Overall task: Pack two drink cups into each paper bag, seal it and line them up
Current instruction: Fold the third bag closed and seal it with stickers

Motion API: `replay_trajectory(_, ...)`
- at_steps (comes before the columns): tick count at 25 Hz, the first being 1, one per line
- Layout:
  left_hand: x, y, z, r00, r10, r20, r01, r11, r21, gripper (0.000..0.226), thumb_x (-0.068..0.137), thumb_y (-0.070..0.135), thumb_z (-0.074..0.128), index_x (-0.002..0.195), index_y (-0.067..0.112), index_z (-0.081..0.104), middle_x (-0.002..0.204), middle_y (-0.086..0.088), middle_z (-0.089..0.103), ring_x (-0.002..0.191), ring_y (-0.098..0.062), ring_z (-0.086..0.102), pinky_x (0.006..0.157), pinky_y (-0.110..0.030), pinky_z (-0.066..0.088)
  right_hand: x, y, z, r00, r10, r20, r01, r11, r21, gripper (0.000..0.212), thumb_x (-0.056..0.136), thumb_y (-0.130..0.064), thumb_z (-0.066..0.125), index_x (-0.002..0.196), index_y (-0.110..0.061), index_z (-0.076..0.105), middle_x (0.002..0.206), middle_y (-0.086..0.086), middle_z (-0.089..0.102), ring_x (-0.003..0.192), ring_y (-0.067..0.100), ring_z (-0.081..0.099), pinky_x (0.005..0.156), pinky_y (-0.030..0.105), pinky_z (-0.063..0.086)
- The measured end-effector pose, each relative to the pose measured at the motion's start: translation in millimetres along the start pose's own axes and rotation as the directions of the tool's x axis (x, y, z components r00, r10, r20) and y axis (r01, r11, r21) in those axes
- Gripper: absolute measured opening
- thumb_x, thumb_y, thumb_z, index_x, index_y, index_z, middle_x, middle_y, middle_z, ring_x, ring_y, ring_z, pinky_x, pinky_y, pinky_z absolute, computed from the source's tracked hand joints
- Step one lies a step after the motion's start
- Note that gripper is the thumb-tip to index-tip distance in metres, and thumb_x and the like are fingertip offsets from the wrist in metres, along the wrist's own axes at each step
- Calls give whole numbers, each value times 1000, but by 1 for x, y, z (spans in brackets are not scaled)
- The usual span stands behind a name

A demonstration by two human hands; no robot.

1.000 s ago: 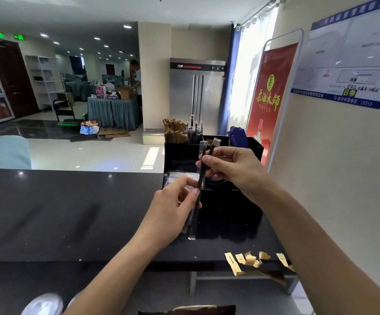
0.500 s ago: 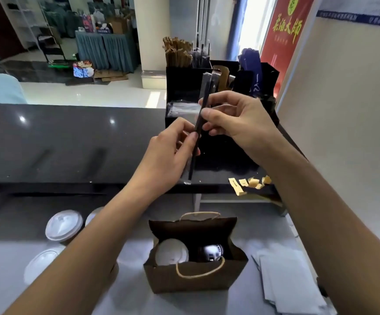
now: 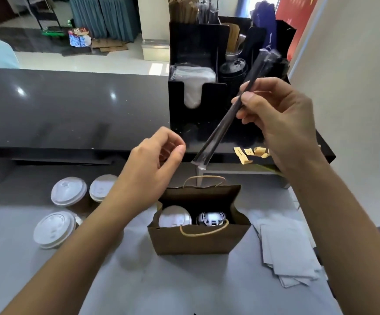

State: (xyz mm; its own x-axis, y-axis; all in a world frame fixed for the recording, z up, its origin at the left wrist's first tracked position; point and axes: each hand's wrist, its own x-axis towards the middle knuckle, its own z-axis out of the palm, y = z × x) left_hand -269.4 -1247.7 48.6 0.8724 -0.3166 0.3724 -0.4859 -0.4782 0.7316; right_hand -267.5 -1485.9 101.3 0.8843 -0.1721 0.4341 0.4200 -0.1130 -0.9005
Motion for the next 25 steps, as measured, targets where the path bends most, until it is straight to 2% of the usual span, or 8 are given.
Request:
replay_trajectory(3,-25,-13,1,998,-44,34,42,998,51,6,99,35,53,98,32,57,86,13,65,90,-13,62,80,-40,52,-11,5,-12,997,-20,-79,26,997,75,10,93,-10,65,101,-11,71,89,8,76,72,20,66,73,32,54)
replay_trajectory(7,-51,-31,9,991,-88,100,58,962,267,2,95,35,58,95,37,57,88,18,62,96,-8,54,94,-32,37,-32,16,-29,982,-17,-189,34,996,85,10,91,-10,64,93,-17,70,83,3,74,65,18,62,67,28,52)
replay_trajectory(10,-58,-40,15,993,-66,99,25,928,373,13,91,24,70,93,34,62,88,19,63,102,-6,55,100,-27,26,-53,25,-41,975,-16,-224,34,996,78,12,89,-11,64,91,-21,70,81,-1,72,67,20,62,66,27,52)
replay_trajectory(13,-62,-45,20,984,-98,147,27,906,422,18,84,25,77,97,33,67,97,18,66,117,-10,56,111,-36,23,-71,32,-54,957,9,-292,23,994,106,8,88,-12,64,92,-17,68,80,-1,70,70,19,62,66,25,52)
replay_trajectory(16,-66,-49,25,977,-123,176,31,893,450,22,84,29,77,103,33,68,105,18,67,125,-16,52,114,-41,22,-82,39,-67,934,24,-355,28,990,140,8,87,-9,62,91,-15,67,80,2,68,70,21,60,65,26,50)
replay_trajectory(21,-68,-56,31,980,-130,148,40,865,500,30,82,31,77,109,34,66,117,16,64,133,-19,47,117,-43,19,-101,54,-76,950,36,-310,-17,998,64,12,91,-12,65,93,-23,70,88,-1,71,81,23,65,72,28,54)
replay_trajectory(23,-69,-59,30,971,-155,180,40,853,520,41,79,40,78,117,36,63,129,17,60,141,-21,39,119,-45,16,-109,59,-71,969,19,-245,-24,999,-21,12,92,-14,67,97,-25,71,91,-3,74,85,23,70,77,29,57)
replay_trajectory(25,-69,-62,28,946,-208,248,44,840,540,61,75,54,74,130,41,53,146,19,48,149,-22,24,122,-45,7,-115,65,-60,986,6,-165,-20,996,-85,10,93,-14,69,100,-21,70,95,0,76,90,23,74,80,28,59)
